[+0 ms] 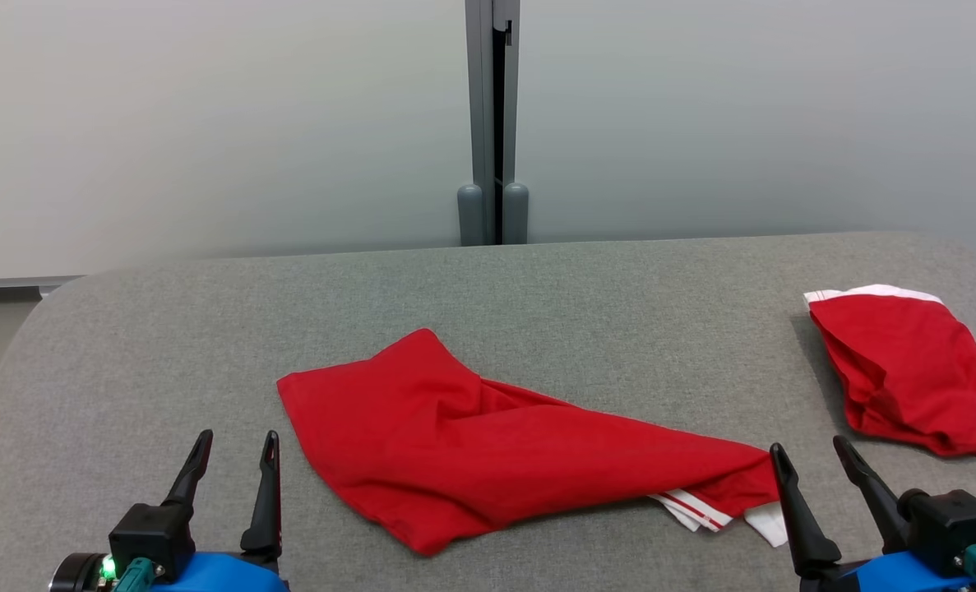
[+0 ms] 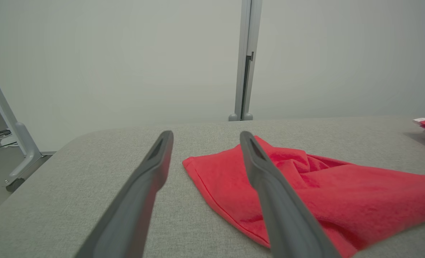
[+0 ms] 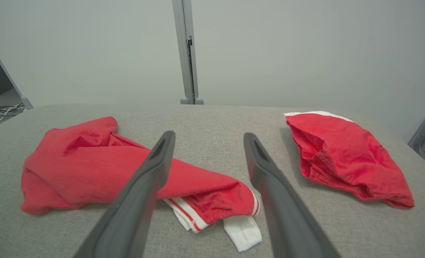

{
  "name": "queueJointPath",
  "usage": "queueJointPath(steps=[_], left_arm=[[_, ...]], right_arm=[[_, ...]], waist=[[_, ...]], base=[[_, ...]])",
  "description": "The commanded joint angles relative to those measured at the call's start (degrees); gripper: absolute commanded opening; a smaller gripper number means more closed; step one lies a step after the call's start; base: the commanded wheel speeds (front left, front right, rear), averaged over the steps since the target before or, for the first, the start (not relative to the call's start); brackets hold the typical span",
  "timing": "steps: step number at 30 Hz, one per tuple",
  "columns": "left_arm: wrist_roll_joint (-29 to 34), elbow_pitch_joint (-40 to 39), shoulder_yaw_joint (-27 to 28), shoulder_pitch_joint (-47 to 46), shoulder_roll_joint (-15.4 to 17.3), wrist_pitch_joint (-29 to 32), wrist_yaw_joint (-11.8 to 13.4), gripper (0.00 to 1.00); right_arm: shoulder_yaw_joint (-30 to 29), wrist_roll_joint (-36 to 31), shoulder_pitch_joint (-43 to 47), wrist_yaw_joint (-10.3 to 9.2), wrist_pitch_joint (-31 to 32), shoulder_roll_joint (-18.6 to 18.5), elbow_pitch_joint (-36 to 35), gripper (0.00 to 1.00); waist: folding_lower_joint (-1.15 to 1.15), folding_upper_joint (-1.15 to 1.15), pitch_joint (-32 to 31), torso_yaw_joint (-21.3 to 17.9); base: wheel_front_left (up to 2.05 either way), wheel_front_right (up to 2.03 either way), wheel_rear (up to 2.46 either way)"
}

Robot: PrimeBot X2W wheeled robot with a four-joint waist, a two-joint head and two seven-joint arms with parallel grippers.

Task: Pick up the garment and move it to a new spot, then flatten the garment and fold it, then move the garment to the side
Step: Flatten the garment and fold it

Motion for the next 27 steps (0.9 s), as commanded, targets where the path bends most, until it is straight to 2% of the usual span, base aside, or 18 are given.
queueJointPath(steps=[1, 6, 14, 16, 27], left_arm=[[-0.2, -0.3, -0.1, 0.3, 0.4, -0.1, 0.4, 1.00], [0.2, -0.6, -0.4, -0.7, 0.4, -0.3, 0.4, 1.00], [1.4, -2.0, -1.6, -4.6, -0.3, -0.6, -0.1, 1.00], [1.9, -2.2, -2.1, -6.8, -0.8, -1.1, -0.7, 1.00], [3.1, 0.6, -3.4, -13.3, -3.0, -2.9, -2.2, 1.00]], right_arm=[[-0.1, -0.1, 0.4, 0.00, -0.1, 0.1, 0.1, 1.00], [1.2, -0.5, -0.1, 0.00, 0.5, -0.3, 0.5, 1.00], [10.2, 0.9, -2.9, 0.00, 1.8, -3.5, 5.6, 1.00], [13.6, 1.2, -5.8, 0.00, 1.1, -4.6, 9.0, 1.00], [20.5, 0.5, -17.7, 0.00, 0.0, -8.2, 23.1, 1.00]], waist=[[0.00, 0.00, 0.1, 0.1], [0.00, 0.00, 0.8, 0.5], [0.00, 0.00, 5.6, 3.0], [0.00, 0.00, 9.1, 4.7], [0.00, 0.00, 16.6, 7.5]], base=[[0.00, 0.00, 0.00], [0.00, 0.00, 0.00], [0.00, 0.00, 0.00], [0.00, 0.00, 0.00], [0.00, 0.00, 0.00]])
